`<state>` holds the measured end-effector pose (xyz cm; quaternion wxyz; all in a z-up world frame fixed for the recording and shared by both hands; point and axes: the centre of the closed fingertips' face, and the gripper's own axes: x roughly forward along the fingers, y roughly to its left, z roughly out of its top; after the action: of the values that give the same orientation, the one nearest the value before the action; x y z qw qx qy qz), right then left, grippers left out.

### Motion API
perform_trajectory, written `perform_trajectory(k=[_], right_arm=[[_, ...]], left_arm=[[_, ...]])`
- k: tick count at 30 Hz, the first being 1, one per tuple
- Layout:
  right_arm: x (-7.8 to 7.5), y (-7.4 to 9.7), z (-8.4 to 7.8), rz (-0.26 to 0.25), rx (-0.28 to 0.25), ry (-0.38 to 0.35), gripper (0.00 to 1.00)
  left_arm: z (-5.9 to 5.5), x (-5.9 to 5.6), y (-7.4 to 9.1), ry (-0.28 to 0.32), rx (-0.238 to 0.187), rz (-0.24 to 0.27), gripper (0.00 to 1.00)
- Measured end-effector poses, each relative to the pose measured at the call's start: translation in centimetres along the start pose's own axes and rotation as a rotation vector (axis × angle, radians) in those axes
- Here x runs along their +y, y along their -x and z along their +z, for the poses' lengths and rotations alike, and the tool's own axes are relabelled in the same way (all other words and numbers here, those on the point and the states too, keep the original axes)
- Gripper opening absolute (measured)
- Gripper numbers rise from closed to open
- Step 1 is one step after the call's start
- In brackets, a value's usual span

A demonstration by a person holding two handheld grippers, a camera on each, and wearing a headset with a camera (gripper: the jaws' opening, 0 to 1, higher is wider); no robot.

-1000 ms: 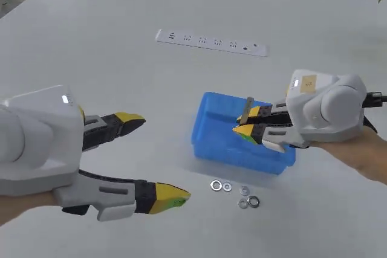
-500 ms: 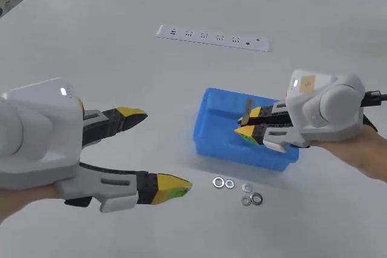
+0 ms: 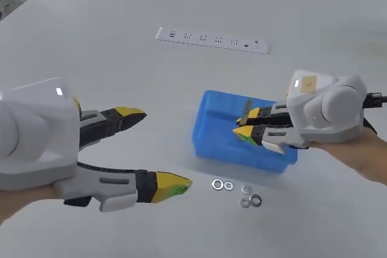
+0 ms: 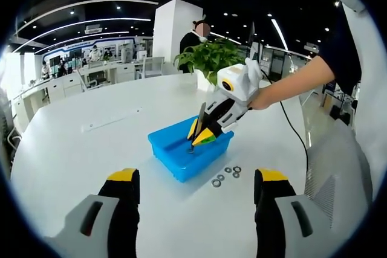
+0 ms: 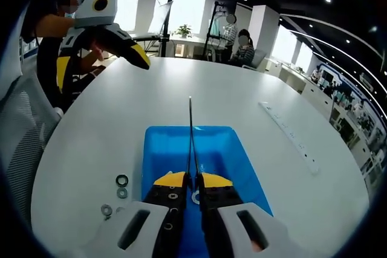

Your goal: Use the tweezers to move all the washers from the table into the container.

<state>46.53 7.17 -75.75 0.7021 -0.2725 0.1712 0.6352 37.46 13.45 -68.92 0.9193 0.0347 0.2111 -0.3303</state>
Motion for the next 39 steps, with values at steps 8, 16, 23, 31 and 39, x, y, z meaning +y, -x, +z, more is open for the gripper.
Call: perform_trajectory(k=[8,16,23,31,39], right_arm=[[0.6,0.3,1.0,0.032,-0.007,0.02,0.08],[1.1,1.1,1.4,0.057,-0.017,0.006,0.08],[1.3,1.2,1.4,0.067,-0.016,0.009,0.08],[1.6,1.0,2.0,0.08,-0.031,0.005,0.08],[1.8,1.1,1.7,0.095,-0.025,0.003,0.08]], left_arm=[[4.9,-0.1,-4.3,-0.014,-0.116,-0.081,0.74],[7.2,-0.5,-7.8,-0.093,-0.138,-0.148,0.42],[7.2,-1.4,-9.1,-0.205,-0.103,-0.207,0.27],[7.6,-2.4,-9.4,-0.192,-0.119,-0.25,0.13],[7.3,-2.8,-8.8,-0.225,-0.117,-0.287,0.09]])
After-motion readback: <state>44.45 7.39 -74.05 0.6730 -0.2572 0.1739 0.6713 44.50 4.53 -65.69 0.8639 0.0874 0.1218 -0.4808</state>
